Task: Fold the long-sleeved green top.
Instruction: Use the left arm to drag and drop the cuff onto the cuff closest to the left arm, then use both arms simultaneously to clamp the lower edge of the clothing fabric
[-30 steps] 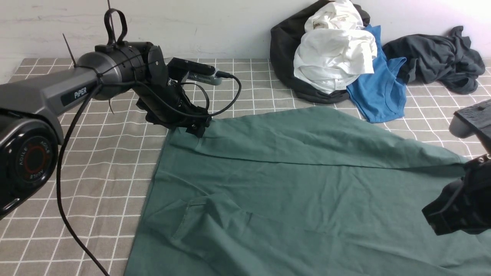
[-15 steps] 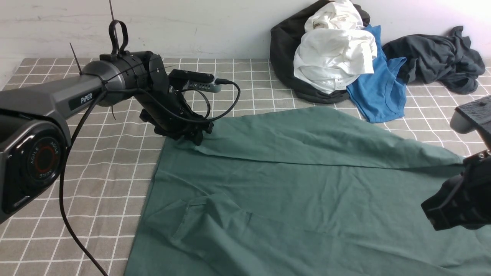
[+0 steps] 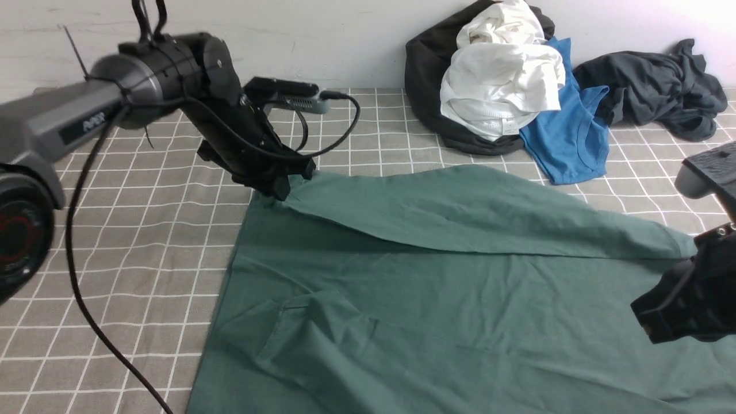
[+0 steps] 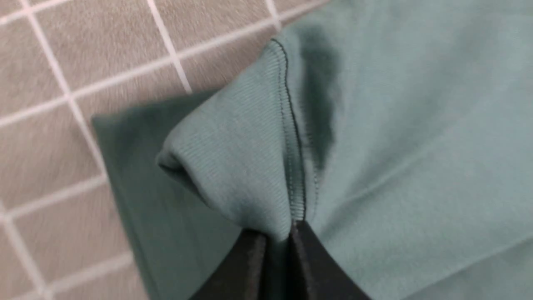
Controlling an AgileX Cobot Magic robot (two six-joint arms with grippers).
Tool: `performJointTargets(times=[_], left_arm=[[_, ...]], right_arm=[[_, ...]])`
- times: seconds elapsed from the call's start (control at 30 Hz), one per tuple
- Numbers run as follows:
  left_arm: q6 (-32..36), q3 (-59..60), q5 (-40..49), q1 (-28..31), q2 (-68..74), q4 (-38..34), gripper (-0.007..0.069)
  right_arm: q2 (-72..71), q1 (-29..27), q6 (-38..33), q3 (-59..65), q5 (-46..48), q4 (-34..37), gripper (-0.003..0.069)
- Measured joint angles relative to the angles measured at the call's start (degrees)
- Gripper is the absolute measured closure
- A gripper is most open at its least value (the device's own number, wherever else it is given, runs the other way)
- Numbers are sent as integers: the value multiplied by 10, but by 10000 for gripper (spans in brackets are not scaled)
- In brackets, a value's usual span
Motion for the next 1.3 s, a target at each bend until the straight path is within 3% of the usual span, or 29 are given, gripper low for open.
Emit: performJointTargets(times=[0.13, 0.4, 0.67, 0.73, 0.83, 1.0, 1.07, 1.17, 1.3], left_arm=[[4, 70, 46, 0, -115, -19, 592], [69, 367, 30, -1, -316, -95, 592], [128, 543, -38, -2, -358, -114, 564], [140, 555, -43, -2, -358, -116, 535], [150, 562, -44, -2, -359, -132, 433], [195, 562, -7, -4, -373, -181, 213], [213, 562, 18, -21, -382, -183, 158], [218, 562, 48, -72, -392, -161, 134], [197, 581, 76, -215, -396, -62, 125]], right_arm=[[-1, 0, 0, -13, 11, 1, 675], [-9, 3, 0, -14, 53, 11, 675], [-21, 74, 0, -15, 99, 1, 675], [-22, 88, -1, -15, 112, 0, 675], [-22, 122, -4, -15, 130, 0, 675], [-52, 172, -3, -13, 133, 0, 675], [-68, 182, -3, -6, 133, 0, 675], [-87, 192, -3, 5, 134, 3, 675], [-111, 212, -19, 45, 136, 16, 664]])
